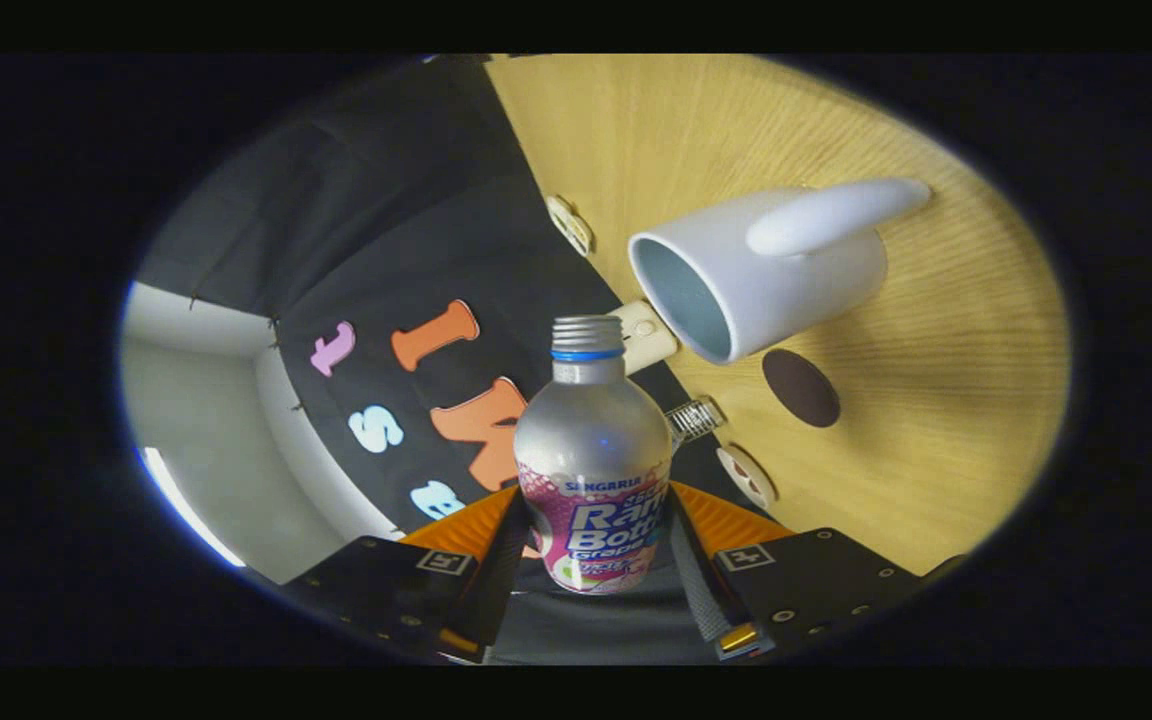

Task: Take the bottle from table, then pour the juice into the cup, finally place the bottle on the coaster

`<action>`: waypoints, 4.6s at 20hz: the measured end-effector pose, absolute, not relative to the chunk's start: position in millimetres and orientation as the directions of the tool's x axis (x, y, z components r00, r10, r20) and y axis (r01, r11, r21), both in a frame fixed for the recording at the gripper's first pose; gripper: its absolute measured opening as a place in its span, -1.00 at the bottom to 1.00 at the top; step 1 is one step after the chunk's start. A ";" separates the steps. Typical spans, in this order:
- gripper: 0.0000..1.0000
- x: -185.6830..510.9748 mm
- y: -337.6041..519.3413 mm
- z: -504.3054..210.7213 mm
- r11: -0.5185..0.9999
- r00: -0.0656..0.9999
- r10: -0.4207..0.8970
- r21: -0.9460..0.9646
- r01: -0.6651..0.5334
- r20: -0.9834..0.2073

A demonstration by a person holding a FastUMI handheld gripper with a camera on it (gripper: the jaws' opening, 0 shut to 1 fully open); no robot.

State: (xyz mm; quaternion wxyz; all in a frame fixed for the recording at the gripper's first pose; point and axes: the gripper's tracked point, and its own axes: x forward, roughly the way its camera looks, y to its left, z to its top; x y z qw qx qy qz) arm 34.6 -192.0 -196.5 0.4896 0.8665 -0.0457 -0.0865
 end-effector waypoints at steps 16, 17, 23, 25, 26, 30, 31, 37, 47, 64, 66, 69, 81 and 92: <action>0.47 32.7 -219.6 -184.3 0.488 0.971 -0.237 0.863 0.133 -0.016; 0.47 33.1 -221.3 -184.3 0.530 0.971 -0.238 0.838 0.131 -0.002; 0.47 57.0 -221.8 -178.7 0.750 0.974 -0.226 0.637 0.176 -0.003; 0.48 65.7 -219.6 -175.7 0.823 0.974 -0.227 0.532 0.198 -0.012; 0.48 71.8 -218.0 -173.0 0.854 0.974 -0.224 0.479 0.205 -0.018; 0.47 91.3 -207.5 -174.2 0.921 0.977 -0.201 0.326 0.212 -0.067; 0.48 95.3 -206.5 -177.2 0.931 0.975 -0.205 0.292 0.221 -0.087; 0.48 112.8 -192.2 -195.2 0.965 0.969 -0.194 0.147 0.216 -0.151; 0.48 129.4 -168.7 -245.3 0.981 0.949 -0.149 0.083 0.178 -0.276; 0.59 125.5 -161.0 -281.4 0.966 0.934 -0.167 0.138 0.220 -0.316; 0.90 121.3 -161.2 -274.6 0.965 0.937 -0.170 0.140 0.221 -0.306; 0.94 108.5 -165.4 -254.8 0.963 0.947 -0.186 0.142 0.228 -0.261; 0.94 7.7 -139.3 -136.3 0.979 0.986 -0.132 0.140 0.146 -0.104; 0.93 -88.5 -128.7 -82.2 0.982 0.992 -0.125 0.138 0.129 -0.031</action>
